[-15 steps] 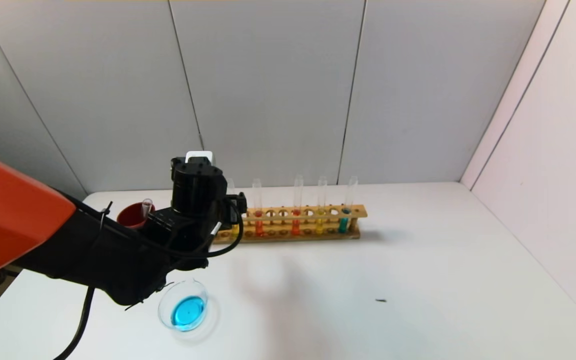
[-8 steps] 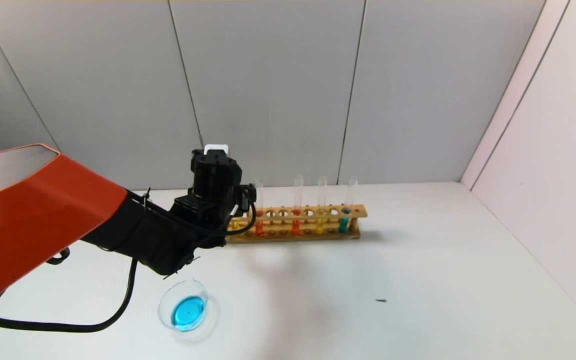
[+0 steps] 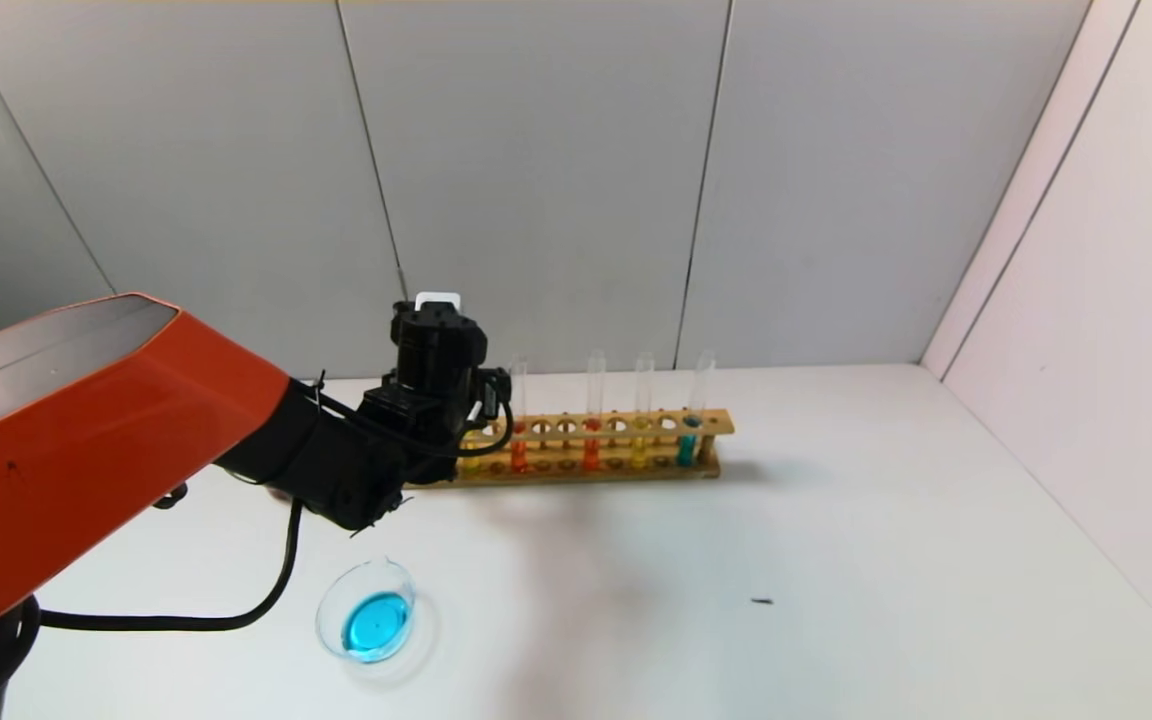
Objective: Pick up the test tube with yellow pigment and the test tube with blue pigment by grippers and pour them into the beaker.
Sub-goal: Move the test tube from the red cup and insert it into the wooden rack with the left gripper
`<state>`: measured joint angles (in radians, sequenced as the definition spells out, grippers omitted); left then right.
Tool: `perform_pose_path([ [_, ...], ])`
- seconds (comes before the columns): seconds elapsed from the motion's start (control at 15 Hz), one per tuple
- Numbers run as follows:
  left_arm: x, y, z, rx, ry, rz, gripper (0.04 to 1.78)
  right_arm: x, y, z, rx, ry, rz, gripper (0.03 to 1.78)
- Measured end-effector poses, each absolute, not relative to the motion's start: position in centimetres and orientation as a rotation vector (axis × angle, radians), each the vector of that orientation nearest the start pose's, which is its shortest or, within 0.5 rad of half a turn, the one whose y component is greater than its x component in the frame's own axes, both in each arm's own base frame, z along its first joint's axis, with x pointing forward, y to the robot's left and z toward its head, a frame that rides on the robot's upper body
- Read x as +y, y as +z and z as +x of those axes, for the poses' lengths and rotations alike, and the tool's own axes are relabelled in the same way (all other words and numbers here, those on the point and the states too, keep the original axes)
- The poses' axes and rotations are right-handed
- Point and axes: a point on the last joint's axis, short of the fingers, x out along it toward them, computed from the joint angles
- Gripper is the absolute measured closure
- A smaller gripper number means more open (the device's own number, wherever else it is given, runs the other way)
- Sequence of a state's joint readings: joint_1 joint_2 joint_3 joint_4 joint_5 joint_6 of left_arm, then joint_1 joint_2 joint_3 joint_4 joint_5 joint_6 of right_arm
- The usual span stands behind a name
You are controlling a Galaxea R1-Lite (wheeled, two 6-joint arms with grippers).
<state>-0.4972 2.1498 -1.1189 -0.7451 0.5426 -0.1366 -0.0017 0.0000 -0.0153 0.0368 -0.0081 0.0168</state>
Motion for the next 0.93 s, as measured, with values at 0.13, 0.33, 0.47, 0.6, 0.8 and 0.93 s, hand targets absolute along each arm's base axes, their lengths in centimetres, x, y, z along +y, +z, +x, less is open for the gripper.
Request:
perform_pose_path([
  [0.13, -18.62, 11.03, 36.89, 0.249, 0.064, 0.007, 0.07, -0.01, 7.59, -2.4, 0.021, -0.01, 0.017, 0.11],
  [0.33, -18.62, 10.95, 36.88, 0.249, 0.064, 0.007, 0.11, -0.01, 7.59, -2.4, 0.021, -0.01, 0.017, 0.11],
  [0.47, -18.64, 10.91, 36.79, 0.249, 0.063, 0.007, 0.24, -0.02, 7.6, -2.4, 0.021, -0.01, 0.017, 0.11],
  [0.6, -18.82, 10.93, 36.5, 0.251, 0.057, 0.008, 0.47, -0.02, 7.59, -2.4, 0.021, -0.01, 0.017, 0.11],
  [0.8, -18.89, 11.01, 36.12, 0.254, 0.051, 0.009, 1.01, -0.01, 7.59, -2.4, 0.021, -0.01, 0.017, 0.11],
  [0.93, -18.98, 10.99, 35.93, 0.256, 0.047, 0.006, 1.35, -0.01, 7.59, -2.4, 0.021, -0.01, 0.017, 0.11],
])
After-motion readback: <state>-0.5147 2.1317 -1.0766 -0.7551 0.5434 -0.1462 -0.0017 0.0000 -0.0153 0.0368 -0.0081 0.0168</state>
